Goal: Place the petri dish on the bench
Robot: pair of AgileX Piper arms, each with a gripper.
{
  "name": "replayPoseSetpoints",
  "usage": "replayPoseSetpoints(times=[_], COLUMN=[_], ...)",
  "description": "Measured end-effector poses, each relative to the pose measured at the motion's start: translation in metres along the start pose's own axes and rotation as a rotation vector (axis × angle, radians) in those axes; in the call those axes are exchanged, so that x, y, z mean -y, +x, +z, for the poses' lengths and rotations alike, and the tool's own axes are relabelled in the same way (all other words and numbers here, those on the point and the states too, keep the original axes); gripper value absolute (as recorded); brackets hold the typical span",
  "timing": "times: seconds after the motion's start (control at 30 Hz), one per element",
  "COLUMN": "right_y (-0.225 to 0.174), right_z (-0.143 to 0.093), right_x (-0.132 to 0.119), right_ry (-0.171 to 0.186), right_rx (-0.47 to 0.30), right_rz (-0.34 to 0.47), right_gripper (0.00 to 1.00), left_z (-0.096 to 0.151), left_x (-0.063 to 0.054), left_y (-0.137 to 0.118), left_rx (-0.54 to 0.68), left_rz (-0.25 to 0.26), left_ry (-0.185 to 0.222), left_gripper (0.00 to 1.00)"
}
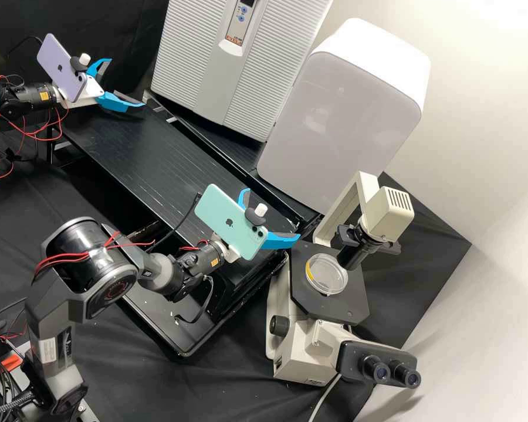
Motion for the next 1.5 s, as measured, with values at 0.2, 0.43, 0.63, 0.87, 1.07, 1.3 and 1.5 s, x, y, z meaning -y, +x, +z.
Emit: replayPoseSetpoints(times=[0.2,0.43,0.63,0.87,1.07,1.3,1.5], right_y=[0.0,-0.005,-0.024,-0.047,-0.062,-0.065,-0.061], right_z=[0.0,0.003,0.009,0.018,0.023,0.026,0.035], right_x=[0.0,-0.001,-0.012,-0.033,-0.057,-0.063,-0.057], right_ry=[0.0,-0.006,-0.005,0.009,0.04,0.048,0.062], right_rx=[0.0,0.009,-0.009,-0.038,-0.059,-0.062,-0.031], right_rz=[0.0,-0.001,0.044,0.12,0.205,0.232,0.206], right_gripper=[1.0,1.0,1.0,1.0,1.0,1.0,1.0], left_z=[0.0,0.0,0.0,0.0,0.0,0.0,0.0], left_x=[0.0,0.0,0.0,0.0,0.0,0.0,0.0], left_y=[0.0,0.0,0.0,0.0,0.0,0.0,0.0], left_rx=[0.0,0.0,0.0,0.0,0.0,0.0,0.0], left_rz=[0.0,0.0,0.0,0.0,0.0,0.0,0.0], left_ry=[0.0,0.0,0.0,0.0,0.0,0.0,0.0], left_gripper=[1.0,1.0,1.0,1.0,1.0,1.0,1.0])
